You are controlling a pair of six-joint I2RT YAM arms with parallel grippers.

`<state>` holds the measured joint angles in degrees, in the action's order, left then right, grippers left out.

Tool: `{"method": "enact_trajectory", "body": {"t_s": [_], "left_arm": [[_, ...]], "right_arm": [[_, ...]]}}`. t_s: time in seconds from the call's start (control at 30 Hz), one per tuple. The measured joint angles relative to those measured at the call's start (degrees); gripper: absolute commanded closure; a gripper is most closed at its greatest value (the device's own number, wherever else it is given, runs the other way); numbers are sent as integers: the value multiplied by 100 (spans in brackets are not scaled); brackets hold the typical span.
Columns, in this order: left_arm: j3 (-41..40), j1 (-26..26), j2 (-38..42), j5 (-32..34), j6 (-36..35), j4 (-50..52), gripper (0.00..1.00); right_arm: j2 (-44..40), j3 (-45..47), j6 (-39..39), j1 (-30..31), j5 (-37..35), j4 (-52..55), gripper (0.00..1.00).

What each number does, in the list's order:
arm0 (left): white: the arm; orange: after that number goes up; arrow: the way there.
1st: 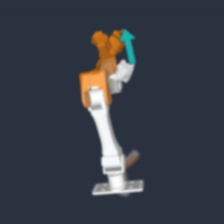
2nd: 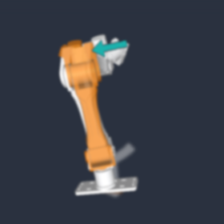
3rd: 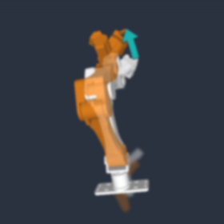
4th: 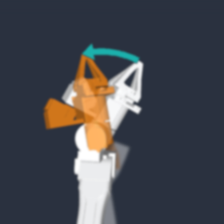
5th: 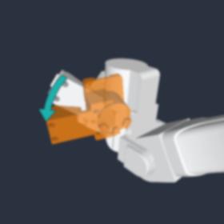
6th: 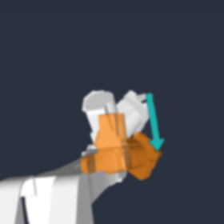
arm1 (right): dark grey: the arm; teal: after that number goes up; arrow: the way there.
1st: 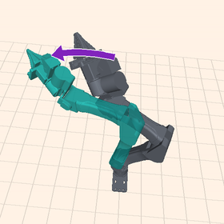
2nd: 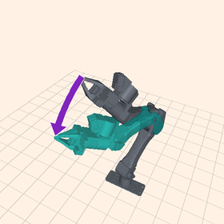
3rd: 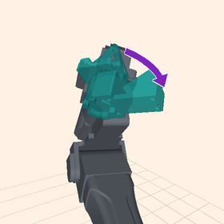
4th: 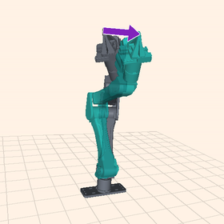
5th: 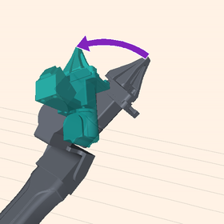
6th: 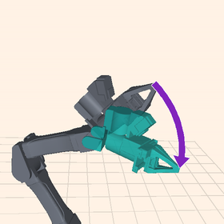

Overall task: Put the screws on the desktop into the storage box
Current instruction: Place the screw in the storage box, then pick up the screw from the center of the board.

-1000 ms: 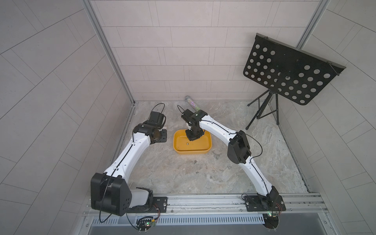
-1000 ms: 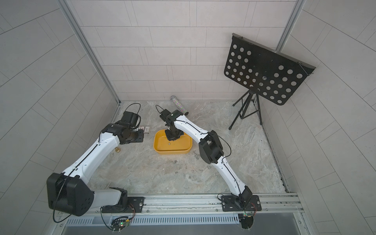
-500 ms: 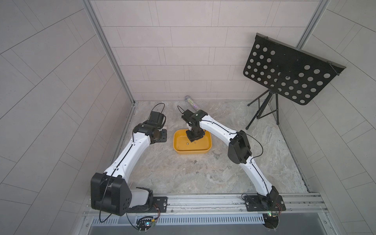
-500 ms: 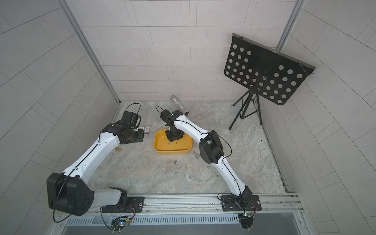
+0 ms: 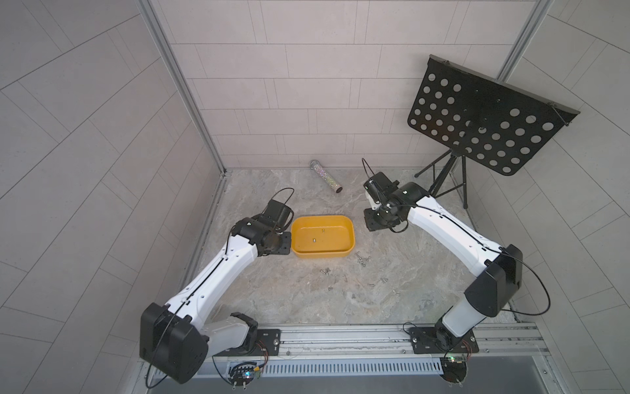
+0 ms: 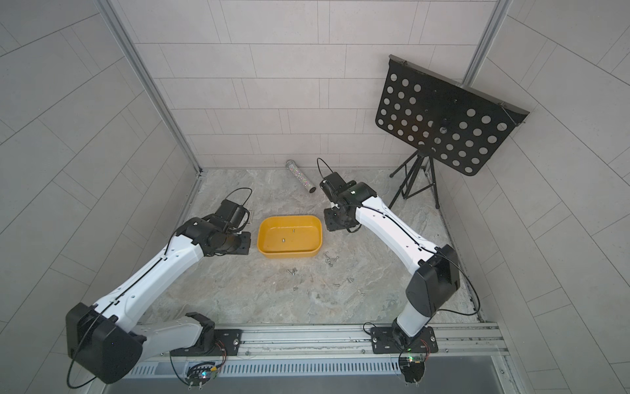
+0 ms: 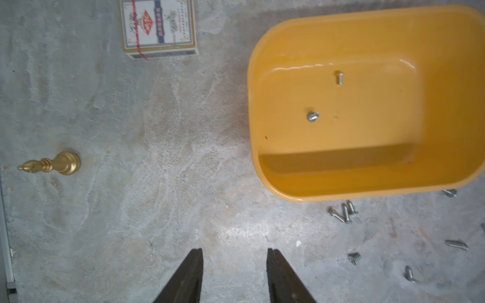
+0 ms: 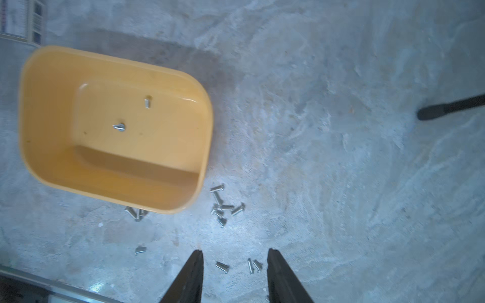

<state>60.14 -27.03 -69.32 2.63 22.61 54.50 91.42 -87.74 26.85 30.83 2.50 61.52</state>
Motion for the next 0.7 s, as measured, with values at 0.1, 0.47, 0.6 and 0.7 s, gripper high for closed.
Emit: {"method": "enact_trajectory", "body": {"t_s": [0.1,0.47,0.6,0.7], "left_arm": [[-181,-581,-13,61,382,109,50],[-313,-2376,-1023,227,1255,7,41],[-304,-2608,-1467,234,1338,-203,37],[-273,-2736,-1716,227,1377,-352,33]], "right_arm": [[-271,507,-4,-221,-2,-33,55],[-844,1241,-146,-699,133,-140,55],[-868,1364,-195,-769,179,-166,55],[-929,1440,-240,-835,201,-181,55]]}}
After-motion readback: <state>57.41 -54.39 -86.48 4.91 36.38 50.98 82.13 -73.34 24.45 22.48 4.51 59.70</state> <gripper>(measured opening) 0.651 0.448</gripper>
